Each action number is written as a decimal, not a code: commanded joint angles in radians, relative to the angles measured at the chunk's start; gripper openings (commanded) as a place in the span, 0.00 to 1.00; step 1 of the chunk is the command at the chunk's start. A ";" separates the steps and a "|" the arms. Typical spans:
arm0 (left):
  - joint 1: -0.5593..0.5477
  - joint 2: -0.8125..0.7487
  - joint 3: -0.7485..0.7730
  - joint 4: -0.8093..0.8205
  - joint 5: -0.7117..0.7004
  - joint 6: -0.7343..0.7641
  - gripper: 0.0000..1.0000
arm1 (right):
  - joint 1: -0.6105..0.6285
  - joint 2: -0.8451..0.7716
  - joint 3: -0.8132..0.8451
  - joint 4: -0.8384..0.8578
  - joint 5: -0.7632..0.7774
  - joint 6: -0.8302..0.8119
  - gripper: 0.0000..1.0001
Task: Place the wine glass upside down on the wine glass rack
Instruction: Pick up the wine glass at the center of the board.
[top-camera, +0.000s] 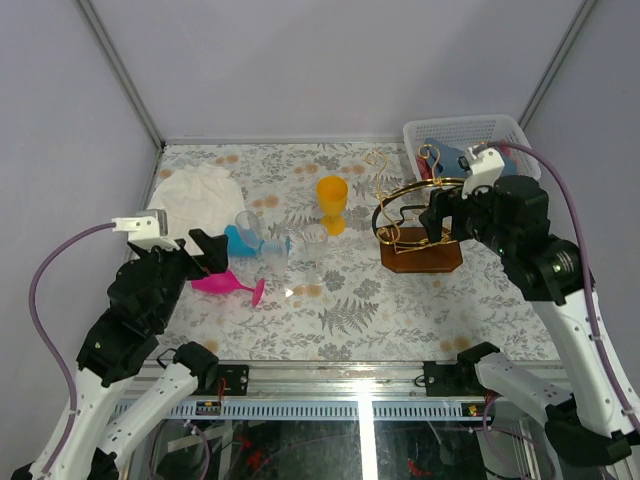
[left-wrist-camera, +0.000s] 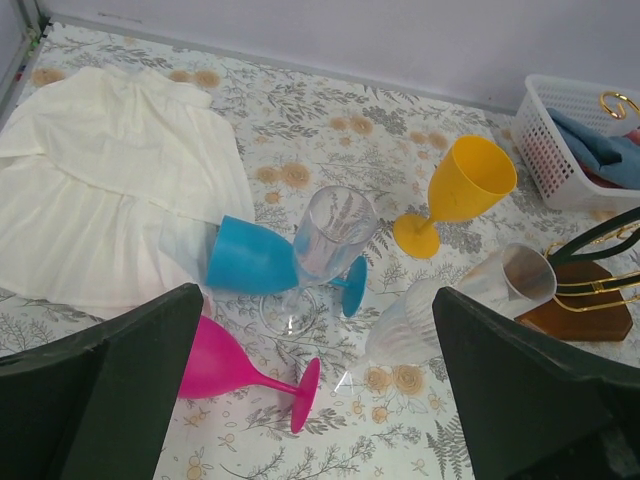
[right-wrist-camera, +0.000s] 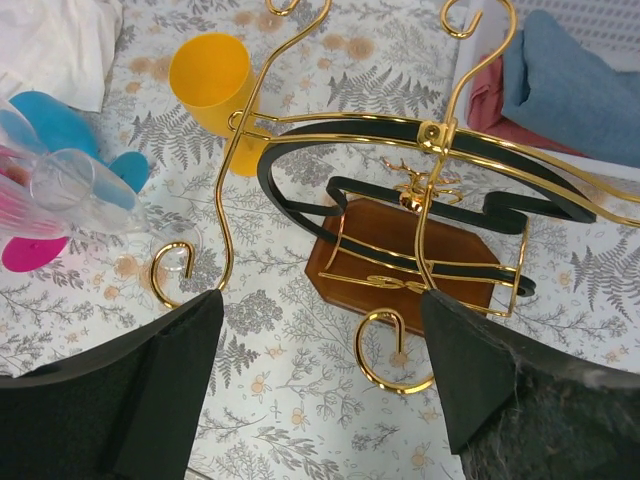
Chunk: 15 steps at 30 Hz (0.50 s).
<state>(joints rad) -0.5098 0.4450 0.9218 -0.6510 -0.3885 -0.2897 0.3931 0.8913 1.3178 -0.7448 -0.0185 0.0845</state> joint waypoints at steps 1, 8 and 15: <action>-0.004 0.028 0.030 0.008 0.052 0.015 1.00 | 0.008 0.070 0.093 -0.038 -0.010 0.030 0.85; -0.004 0.053 0.013 0.010 0.090 0.006 1.00 | 0.069 0.184 0.171 -0.062 -0.060 0.066 0.82; -0.004 0.062 0.001 0.018 0.105 -0.008 1.00 | 0.377 0.276 0.251 -0.049 0.181 0.112 0.84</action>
<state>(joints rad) -0.5098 0.5030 0.9226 -0.6514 -0.3012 -0.2909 0.6289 1.1332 1.5005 -0.8116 0.0273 0.1532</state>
